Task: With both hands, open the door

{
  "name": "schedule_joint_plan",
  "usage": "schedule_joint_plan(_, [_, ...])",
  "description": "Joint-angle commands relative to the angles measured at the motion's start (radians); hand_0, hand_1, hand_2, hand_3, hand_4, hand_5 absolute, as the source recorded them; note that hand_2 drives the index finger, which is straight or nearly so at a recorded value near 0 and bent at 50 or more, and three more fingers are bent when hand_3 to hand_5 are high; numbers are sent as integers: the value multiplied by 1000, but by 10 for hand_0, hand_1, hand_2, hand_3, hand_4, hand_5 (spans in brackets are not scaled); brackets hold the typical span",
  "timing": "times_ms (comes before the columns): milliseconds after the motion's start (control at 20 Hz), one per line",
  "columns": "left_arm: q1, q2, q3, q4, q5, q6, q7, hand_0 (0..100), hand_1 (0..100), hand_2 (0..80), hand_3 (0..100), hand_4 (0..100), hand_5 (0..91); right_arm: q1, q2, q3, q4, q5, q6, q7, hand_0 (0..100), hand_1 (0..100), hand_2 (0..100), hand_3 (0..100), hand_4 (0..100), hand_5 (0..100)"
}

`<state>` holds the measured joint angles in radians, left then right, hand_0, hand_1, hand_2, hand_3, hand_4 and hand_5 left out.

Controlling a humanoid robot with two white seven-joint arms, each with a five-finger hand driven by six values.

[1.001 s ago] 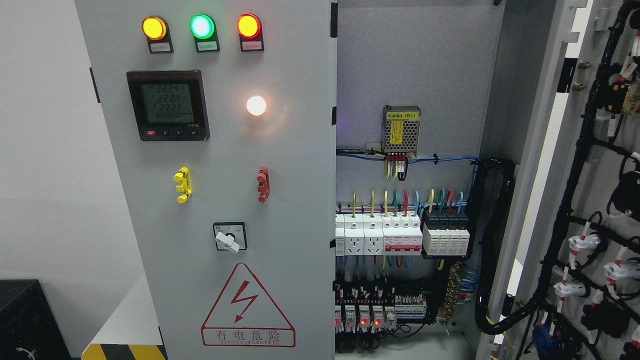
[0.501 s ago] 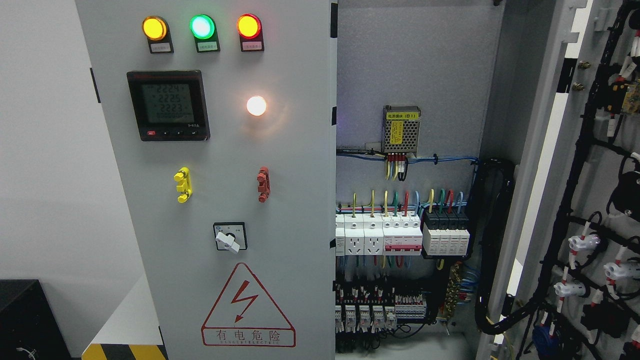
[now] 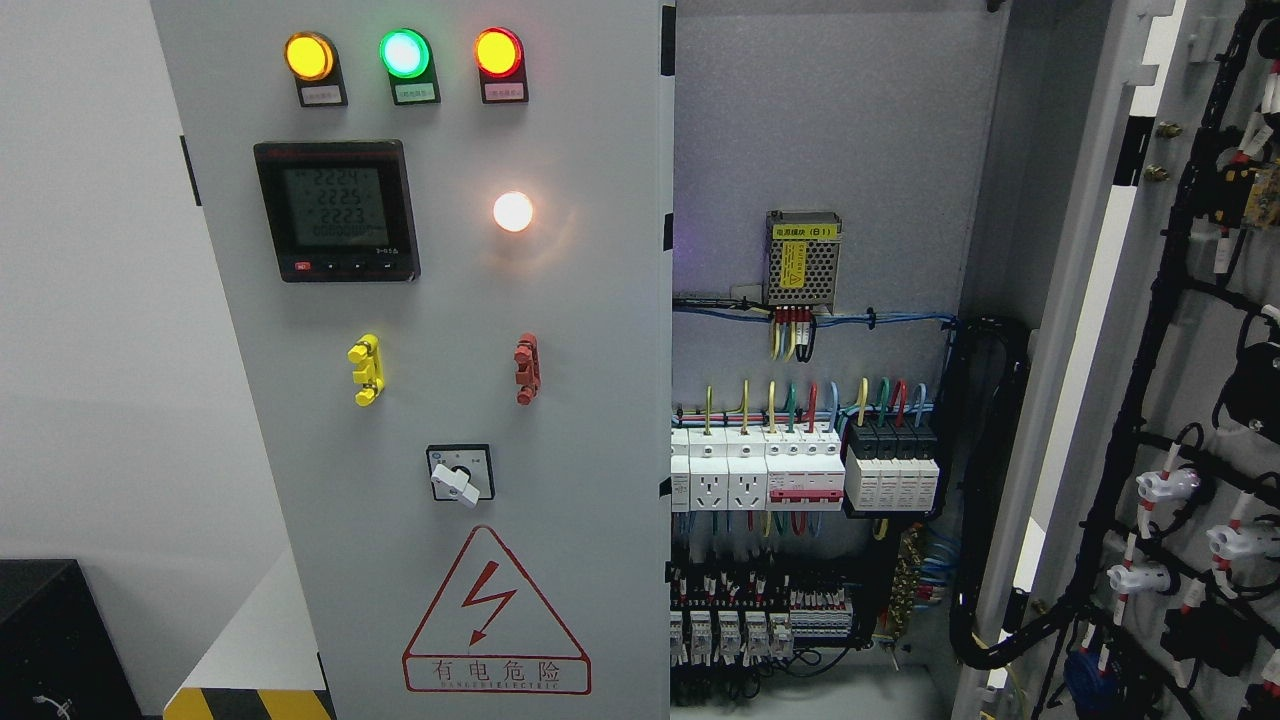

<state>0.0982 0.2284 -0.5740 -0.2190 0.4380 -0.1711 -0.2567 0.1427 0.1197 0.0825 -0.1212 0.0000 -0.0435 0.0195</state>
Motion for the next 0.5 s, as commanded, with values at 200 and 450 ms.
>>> schedule_joint_plan(200, [51,-162,854,323,-519,-53,94,120,556,0,0,0,0,-25,0,-3,-32,-31,-1,0,100,130,0,0,0,0])
schedule_joint_plan(450, [46,-230,895,319,-580,-50,128,120,556,0,0,0,0,67,-31,-3,-352,-31,-1,0,100,130,0,0,0,0])
